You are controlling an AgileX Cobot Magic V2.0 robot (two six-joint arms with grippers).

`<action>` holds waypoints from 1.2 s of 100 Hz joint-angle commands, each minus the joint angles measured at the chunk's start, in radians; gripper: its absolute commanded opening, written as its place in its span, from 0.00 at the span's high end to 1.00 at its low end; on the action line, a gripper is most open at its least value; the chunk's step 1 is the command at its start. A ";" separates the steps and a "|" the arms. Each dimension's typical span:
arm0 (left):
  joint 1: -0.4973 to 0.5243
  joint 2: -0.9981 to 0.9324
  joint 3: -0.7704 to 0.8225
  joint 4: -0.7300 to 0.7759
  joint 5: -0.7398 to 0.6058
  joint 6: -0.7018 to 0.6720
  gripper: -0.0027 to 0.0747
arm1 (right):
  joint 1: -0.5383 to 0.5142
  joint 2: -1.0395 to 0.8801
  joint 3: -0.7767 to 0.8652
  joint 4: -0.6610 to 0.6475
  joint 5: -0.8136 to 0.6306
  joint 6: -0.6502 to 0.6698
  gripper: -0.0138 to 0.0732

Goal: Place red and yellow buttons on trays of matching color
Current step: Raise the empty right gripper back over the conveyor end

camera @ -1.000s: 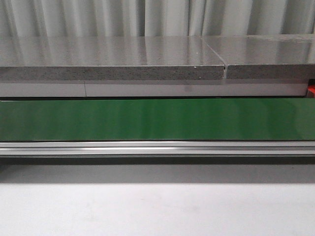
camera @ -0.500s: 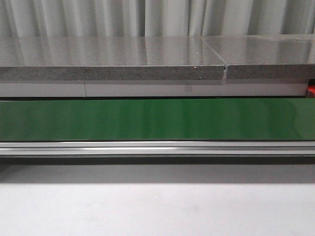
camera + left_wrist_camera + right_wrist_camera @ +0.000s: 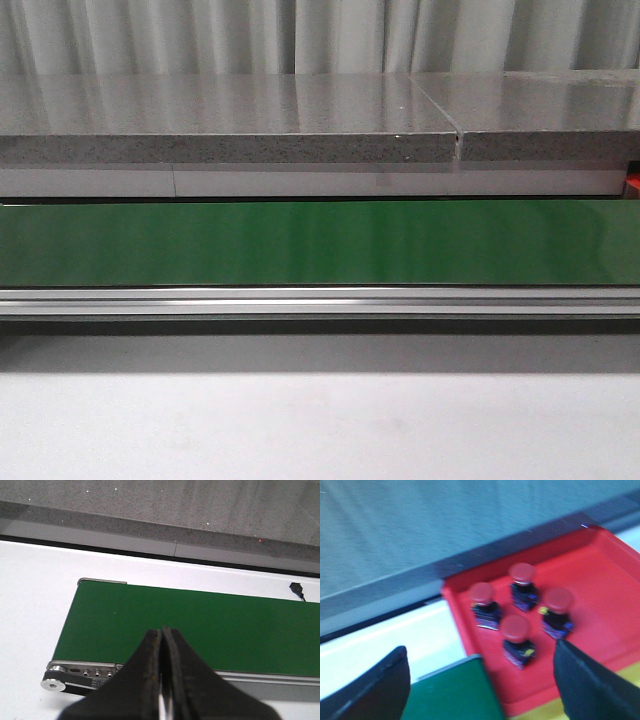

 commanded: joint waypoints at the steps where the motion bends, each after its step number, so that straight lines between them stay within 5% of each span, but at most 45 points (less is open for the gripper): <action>1: -0.005 0.005 -0.024 -0.012 -0.072 -0.003 0.99 | 0.055 -0.058 -0.024 -0.001 -0.057 -0.020 0.17; 40: -0.005 0.005 -0.024 -0.012 -0.072 -0.003 0.99 | 0.324 -0.266 -0.020 -0.001 0.016 -0.176 0.17; 77: -0.005 0.005 -0.024 -0.012 -0.072 -0.003 0.99 | 0.349 -0.506 0.087 -0.001 0.173 -0.204 0.18; 89: -0.005 0.005 -0.024 -0.012 -0.072 -0.003 0.99 | 0.349 -0.598 0.151 -0.001 0.190 -0.204 0.31; 120: -0.005 0.005 -0.024 -0.012 -0.072 -0.003 0.99 | 0.349 -0.719 0.190 -0.001 0.316 -0.204 0.88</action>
